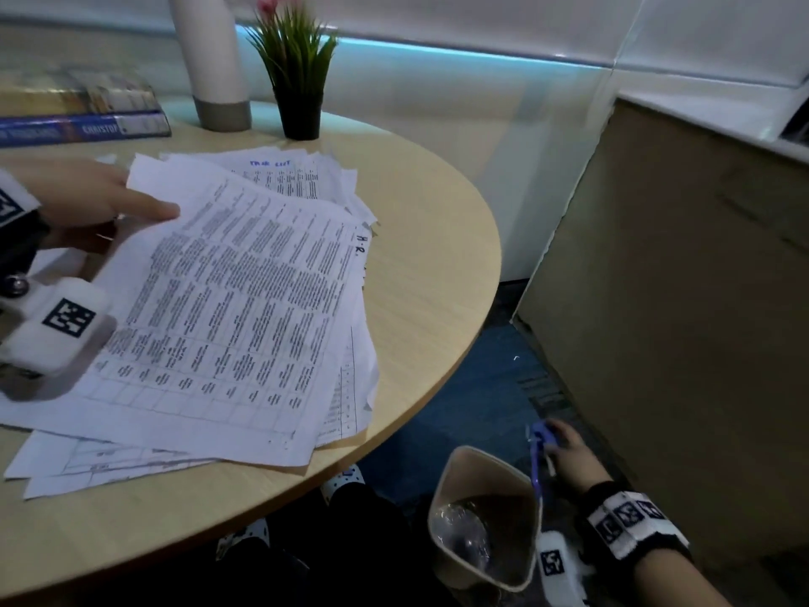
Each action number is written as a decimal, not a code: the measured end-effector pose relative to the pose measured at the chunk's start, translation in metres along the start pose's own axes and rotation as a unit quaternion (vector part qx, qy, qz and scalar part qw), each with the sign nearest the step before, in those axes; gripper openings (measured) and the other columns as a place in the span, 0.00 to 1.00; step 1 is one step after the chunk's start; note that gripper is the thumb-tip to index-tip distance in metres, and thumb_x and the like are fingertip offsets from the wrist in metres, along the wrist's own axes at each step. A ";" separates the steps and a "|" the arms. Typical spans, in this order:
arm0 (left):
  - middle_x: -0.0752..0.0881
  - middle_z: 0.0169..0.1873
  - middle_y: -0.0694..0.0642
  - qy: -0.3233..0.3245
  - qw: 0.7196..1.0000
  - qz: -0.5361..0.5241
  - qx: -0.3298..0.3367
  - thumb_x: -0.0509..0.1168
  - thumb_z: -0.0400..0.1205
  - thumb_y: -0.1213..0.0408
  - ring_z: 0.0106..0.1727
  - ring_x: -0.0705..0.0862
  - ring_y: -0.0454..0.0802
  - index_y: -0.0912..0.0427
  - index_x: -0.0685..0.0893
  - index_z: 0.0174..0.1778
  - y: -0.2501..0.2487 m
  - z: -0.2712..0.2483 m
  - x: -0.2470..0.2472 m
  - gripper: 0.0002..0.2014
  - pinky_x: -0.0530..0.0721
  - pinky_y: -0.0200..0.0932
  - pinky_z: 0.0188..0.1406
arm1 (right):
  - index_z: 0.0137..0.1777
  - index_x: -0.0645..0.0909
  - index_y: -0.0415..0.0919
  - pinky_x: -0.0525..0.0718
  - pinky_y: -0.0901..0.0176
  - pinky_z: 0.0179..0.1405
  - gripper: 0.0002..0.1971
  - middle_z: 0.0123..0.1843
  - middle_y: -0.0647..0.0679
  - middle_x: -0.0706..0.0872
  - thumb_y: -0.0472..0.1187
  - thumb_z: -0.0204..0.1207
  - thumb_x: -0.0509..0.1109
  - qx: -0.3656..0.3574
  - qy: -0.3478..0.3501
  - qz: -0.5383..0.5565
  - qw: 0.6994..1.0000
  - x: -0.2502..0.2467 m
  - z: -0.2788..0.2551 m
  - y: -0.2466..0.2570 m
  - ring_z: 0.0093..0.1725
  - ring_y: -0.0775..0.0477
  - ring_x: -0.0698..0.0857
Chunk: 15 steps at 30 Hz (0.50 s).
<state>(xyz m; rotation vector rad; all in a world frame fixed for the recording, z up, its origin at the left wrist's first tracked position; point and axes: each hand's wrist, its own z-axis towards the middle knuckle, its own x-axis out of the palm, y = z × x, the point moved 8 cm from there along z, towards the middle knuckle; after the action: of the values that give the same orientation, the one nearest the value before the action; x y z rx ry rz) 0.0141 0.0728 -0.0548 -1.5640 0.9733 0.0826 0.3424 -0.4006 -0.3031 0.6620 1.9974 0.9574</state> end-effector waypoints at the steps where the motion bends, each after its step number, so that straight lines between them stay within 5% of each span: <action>1: 0.91 0.32 0.57 0.007 1.000 -0.001 0.006 0.66 0.80 0.66 0.40 0.85 0.60 0.59 0.84 0.47 -0.002 -0.002 -0.002 0.03 0.83 0.51 0.43 | 0.74 0.67 0.40 0.83 0.67 0.29 0.22 0.63 0.40 0.75 0.26 0.81 0.56 -0.044 -0.036 0.050 0.997 -0.018 -0.002 0.035 0.51 0.40 0.79; 4: 0.89 0.41 0.61 0.017 1.000 -0.013 0.013 0.65 0.81 0.71 0.43 0.85 0.61 0.60 0.83 0.50 -0.007 -0.015 -0.003 0.04 0.82 0.55 0.52 | 0.68 0.68 0.57 0.79 0.65 0.28 0.23 0.64 0.46 0.75 0.29 0.81 0.58 -0.215 -0.106 0.107 0.965 -0.062 -0.035 0.171 0.49 0.45 0.79; 7: 0.85 0.42 0.63 0.016 0.999 -0.041 0.015 0.65 0.79 0.73 0.37 0.83 0.58 0.63 0.79 0.51 -0.007 -0.019 -0.011 0.06 0.83 0.48 0.37 | 0.67 0.66 0.60 0.72 0.63 0.24 0.29 0.48 0.52 0.77 0.25 0.76 0.55 -0.320 -0.049 0.096 0.941 -0.063 -0.068 0.283 0.32 0.49 0.74; 10: 0.85 0.39 0.61 0.018 0.997 -0.066 0.020 0.63 0.79 0.77 0.31 0.83 0.52 0.60 0.80 0.49 -0.006 -0.021 -0.018 0.08 0.82 0.40 0.26 | 0.71 0.64 0.55 0.70 0.60 0.25 0.31 0.47 0.50 0.77 0.24 0.75 0.54 -0.365 -0.018 -0.002 0.931 -0.035 -0.074 0.362 0.30 0.47 0.73; 15: 0.89 0.48 0.65 0.045 0.993 -0.106 0.030 0.62 0.79 0.79 0.35 0.90 0.52 0.65 0.83 0.52 -0.003 -0.030 -0.025 0.10 0.89 0.41 0.32 | 0.72 0.66 0.48 0.74 0.54 0.36 0.28 0.55 0.40 0.74 0.24 0.74 0.56 -0.351 0.051 -0.228 0.907 0.041 -0.048 0.404 0.43 0.41 0.76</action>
<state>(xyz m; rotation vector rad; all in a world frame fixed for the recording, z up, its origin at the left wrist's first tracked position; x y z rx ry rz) -0.0139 0.0604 -0.0307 -1.6175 0.8651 -0.1666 0.3239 -0.1573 0.0255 -0.2506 1.6026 1.3101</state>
